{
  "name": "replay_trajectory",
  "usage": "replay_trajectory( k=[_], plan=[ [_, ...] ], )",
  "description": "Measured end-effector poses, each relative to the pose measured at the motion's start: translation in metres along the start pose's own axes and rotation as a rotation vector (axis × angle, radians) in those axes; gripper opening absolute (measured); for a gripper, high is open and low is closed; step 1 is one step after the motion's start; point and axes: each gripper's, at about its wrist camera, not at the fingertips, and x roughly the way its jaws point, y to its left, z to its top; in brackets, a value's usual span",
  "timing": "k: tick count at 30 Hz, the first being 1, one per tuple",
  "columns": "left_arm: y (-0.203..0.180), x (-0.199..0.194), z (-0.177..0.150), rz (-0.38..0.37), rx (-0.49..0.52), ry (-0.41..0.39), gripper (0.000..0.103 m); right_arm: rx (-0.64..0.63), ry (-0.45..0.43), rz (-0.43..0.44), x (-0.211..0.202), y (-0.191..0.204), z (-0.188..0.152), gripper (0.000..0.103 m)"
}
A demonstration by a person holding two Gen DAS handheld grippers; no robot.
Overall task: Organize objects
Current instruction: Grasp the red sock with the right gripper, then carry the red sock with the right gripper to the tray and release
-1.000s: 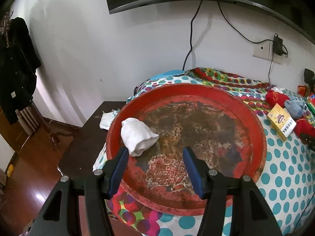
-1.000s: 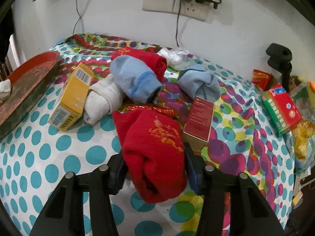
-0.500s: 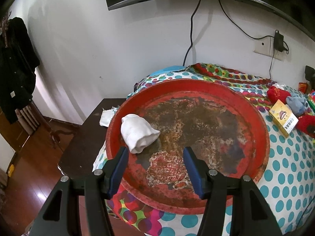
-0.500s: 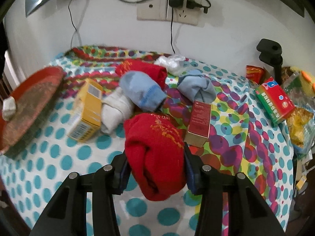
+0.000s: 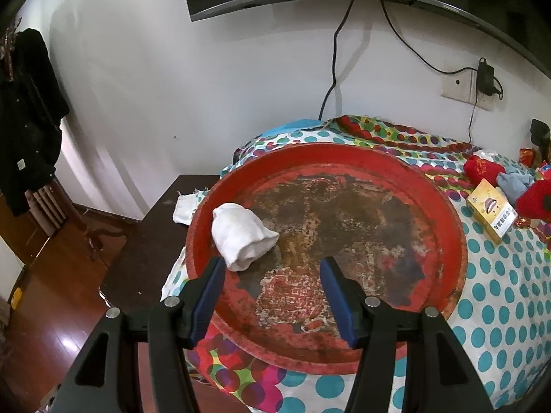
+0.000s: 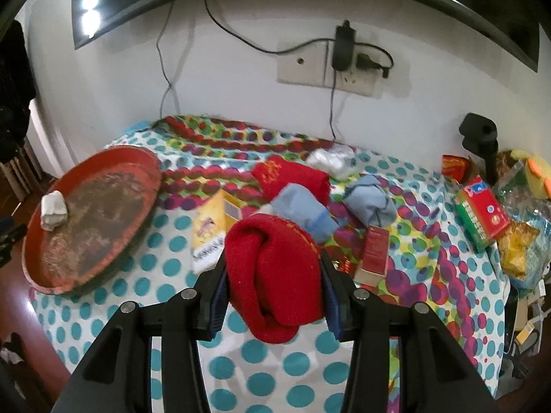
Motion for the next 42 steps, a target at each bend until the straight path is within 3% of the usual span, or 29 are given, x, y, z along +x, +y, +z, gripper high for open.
replay_trajectory(
  k=[23, 42],
  plan=[
    [0.017, 0.001, 0.002, 0.001, -0.037, 0.009, 0.059, -0.112, -0.014, 0.159, 0.001, 0.100, 0.015, 0.043],
    [0.040, 0.007, 0.000, 0.046, -0.096, 0.023, 0.059, -0.215, 0.020, 0.287, 0.015, 0.190, 0.009, 0.043]
  ],
)
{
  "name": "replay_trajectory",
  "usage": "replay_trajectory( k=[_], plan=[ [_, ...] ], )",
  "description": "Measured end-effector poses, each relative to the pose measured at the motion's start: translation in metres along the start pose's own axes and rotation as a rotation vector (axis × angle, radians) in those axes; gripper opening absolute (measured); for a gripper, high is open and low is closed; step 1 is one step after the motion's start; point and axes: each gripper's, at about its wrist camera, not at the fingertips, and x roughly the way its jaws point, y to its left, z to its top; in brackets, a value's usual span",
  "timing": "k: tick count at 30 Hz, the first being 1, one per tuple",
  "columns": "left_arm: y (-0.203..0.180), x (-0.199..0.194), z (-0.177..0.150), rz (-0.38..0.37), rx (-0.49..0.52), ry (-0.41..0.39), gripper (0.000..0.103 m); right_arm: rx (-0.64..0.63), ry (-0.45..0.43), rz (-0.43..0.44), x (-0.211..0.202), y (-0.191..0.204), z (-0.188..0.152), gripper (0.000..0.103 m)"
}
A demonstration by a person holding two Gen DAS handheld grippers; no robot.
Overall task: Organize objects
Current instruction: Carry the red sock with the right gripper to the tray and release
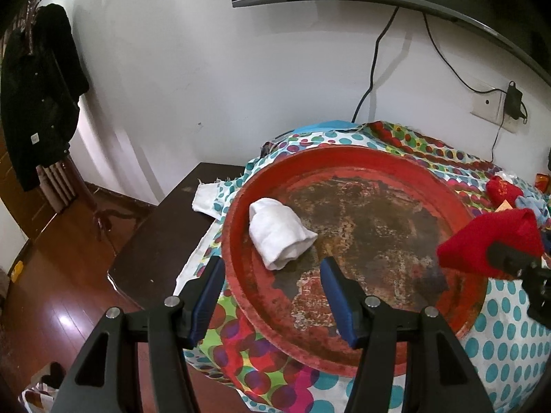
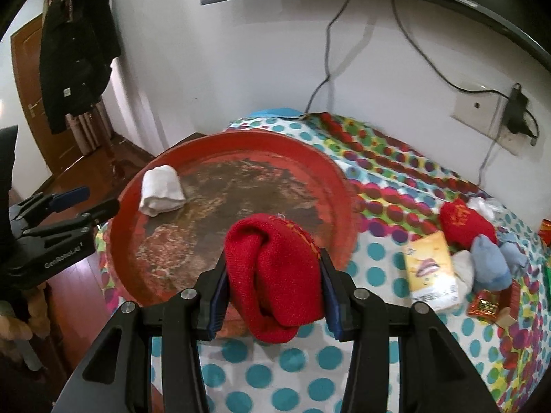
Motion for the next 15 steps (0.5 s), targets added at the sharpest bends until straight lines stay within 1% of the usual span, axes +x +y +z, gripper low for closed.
replay_trajectory(
  k=[4, 7, 11, 15],
  plan=[
    [0.006, 0.002, -0.001, 0.021, -0.011, 0.006, 0.059, -0.014, 0.011, 0.026, 0.008, 0.016, 0.001, 0.043],
    [0.013, 0.003, -0.001, 0.020, -0.035, 0.011, 0.059, -0.023, 0.020, 0.042, 0.016, 0.027, 0.001, 0.043],
    [0.023, 0.004, -0.001, 0.036, -0.065, 0.013, 0.059, -0.038, 0.030, 0.055, 0.024, 0.042, 0.002, 0.043],
    [0.037, 0.008, -0.001, 0.041, -0.124, 0.029, 0.059, -0.044, 0.040, 0.066, 0.032, 0.052, 0.004, 0.043]
  ],
)
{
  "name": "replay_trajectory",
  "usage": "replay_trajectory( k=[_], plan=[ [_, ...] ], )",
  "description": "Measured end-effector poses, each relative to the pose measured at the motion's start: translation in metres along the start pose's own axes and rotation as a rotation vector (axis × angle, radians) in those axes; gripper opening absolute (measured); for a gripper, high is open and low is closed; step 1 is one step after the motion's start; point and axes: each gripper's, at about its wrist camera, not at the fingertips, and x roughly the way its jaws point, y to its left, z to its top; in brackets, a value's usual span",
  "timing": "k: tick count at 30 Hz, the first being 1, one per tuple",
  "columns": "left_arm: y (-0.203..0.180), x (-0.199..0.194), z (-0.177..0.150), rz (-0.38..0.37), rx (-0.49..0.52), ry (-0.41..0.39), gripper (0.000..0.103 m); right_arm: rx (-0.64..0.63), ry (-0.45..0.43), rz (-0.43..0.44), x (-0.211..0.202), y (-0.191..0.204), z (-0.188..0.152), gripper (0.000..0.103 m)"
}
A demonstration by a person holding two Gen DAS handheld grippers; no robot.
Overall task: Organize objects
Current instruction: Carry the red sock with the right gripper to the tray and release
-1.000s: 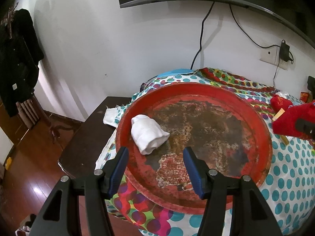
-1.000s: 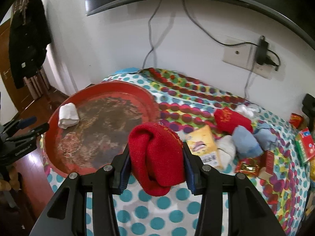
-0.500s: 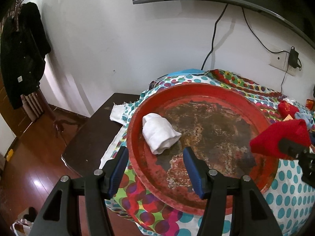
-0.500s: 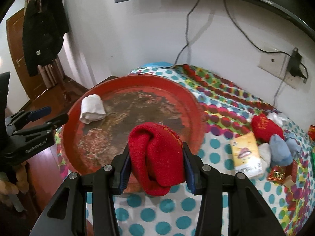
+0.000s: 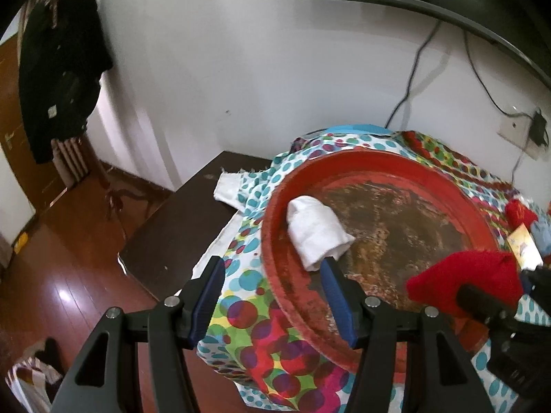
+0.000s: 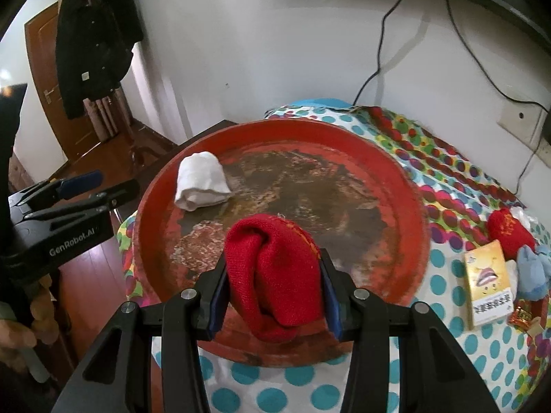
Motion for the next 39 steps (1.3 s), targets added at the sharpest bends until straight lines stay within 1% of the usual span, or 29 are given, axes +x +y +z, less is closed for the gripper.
replay_trajectory(
  k=[5, 10, 15, 24, 27, 28, 29, 31, 33, 36, 39],
  plan=[
    [0.015, 0.006, 0.000, 0.009, -0.057, 0.028, 0.059, -0.012, 0.012, 0.009, 0.014, 0.015, 0.006, 0.043],
    [0.027, 0.008, -0.001, 0.028, -0.095, 0.035, 0.059, -0.026, 0.027, 0.015, 0.031, 0.031, 0.013, 0.044],
    [0.038, 0.009, -0.002, 0.050, -0.120, 0.038, 0.059, -0.042, 0.039, 0.009, 0.048, 0.044, 0.018, 0.044],
    [0.045, 0.013, -0.003, 0.040, -0.130, 0.046, 0.059, -0.063, 0.065, -0.005, 0.071, 0.056, 0.025, 0.045],
    [0.043, 0.014, -0.003, 0.032, -0.127, 0.048, 0.059, -0.074, 0.069, -0.003, 0.071, 0.056, 0.022, 0.047],
    [0.043, 0.014, -0.002, 0.029, -0.128, 0.049, 0.059, -0.077, 0.069, -0.006, 0.071, 0.055, 0.022, 0.050],
    [0.042, 0.014, -0.002, 0.025, -0.128, 0.050, 0.059, -0.077, 0.068, -0.008, 0.070, 0.054, 0.021, 0.056],
    [0.040, 0.013, -0.002, 0.024, -0.121, 0.047, 0.059, -0.076, 0.058, -0.007, 0.066, 0.053, 0.021, 0.063],
    [0.038, 0.012, -0.002, 0.029, -0.113, 0.044, 0.059, -0.079, 0.043, -0.021, 0.061, 0.051, 0.021, 0.065],
    [0.034, 0.013, -0.002, 0.030, -0.102, 0.045, 0.059, -0.065, 0.032, -0.016, 0.052, 0.046, 0.021, 0.066],
    [0.028, 0.013, -0.002, 0.017, -0.084, 0.051, 0.059, -0.047, 0.011, -0.020, 0.039, 0.036, 0.018, 0.067]
  ],
)
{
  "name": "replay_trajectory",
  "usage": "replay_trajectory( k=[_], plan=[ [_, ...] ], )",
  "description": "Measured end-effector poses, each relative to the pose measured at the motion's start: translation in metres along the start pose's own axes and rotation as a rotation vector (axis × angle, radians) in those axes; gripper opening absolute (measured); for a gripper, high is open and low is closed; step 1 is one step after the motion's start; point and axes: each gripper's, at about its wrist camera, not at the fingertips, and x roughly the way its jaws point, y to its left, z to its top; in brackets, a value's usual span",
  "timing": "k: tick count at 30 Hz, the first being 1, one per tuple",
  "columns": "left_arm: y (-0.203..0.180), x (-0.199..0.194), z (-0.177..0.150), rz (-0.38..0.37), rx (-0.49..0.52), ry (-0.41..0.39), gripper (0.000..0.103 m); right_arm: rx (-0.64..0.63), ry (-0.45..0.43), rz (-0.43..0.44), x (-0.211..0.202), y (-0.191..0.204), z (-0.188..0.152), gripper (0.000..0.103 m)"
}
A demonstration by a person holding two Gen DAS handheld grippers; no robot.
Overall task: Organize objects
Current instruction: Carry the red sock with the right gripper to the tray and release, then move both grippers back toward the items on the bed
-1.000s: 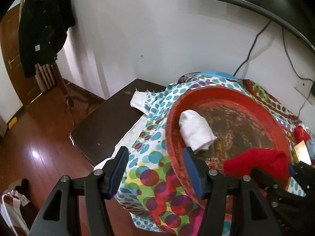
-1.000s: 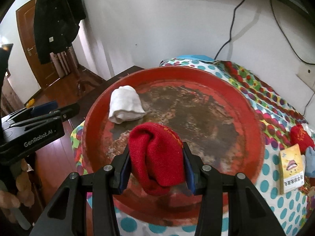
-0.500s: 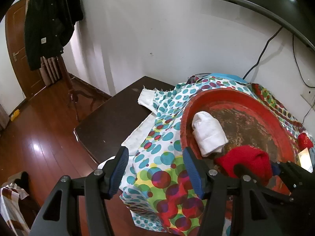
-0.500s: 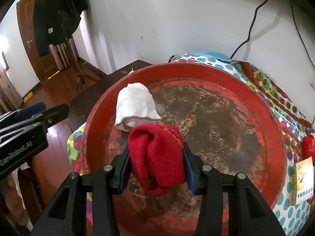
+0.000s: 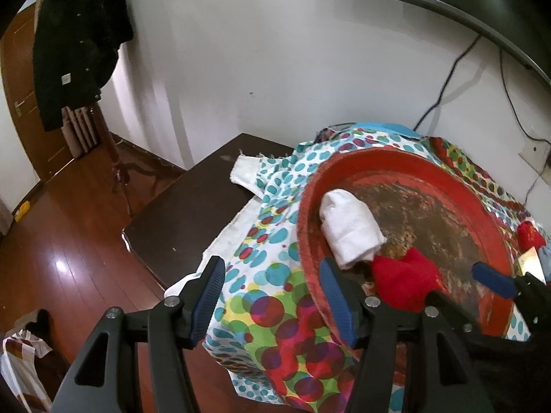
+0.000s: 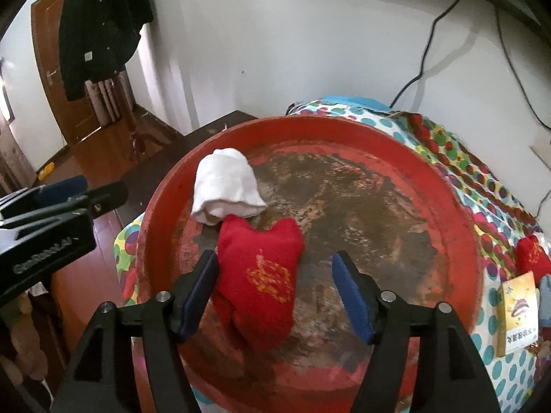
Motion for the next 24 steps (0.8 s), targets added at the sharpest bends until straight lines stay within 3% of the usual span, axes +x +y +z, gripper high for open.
replay_trajectory(
  k=[6, 11, 20, 24],
  plan=[
    [-0.020, -0.008, -0.002, -0.006, 0.060, -0.031, 0.059, 0.053, -0.034, -0.039, -0.029, -0.037, -0.014, 0.067],
    [-0.045, -0.018, -0.006, -0.028, 0.128, -0.064, 0.059, 0.120, -0.066, -0.115, -0.058, -0.092, -0.032, 0.067],
    [-0.100, -0.037, -0.020, -0.133, 0.224, -0.080, 0.059, 0.308, -0.090, -0.330, -0.118, -0.230, -0.087, 0.067],
    [-0.127, -0.054, -0.027, -0.142, 0.302, -0.106, 0.059, 0.377, -0.088, -0.442, -0.133, -0.292, -0.114, 0.067]
  ],
)
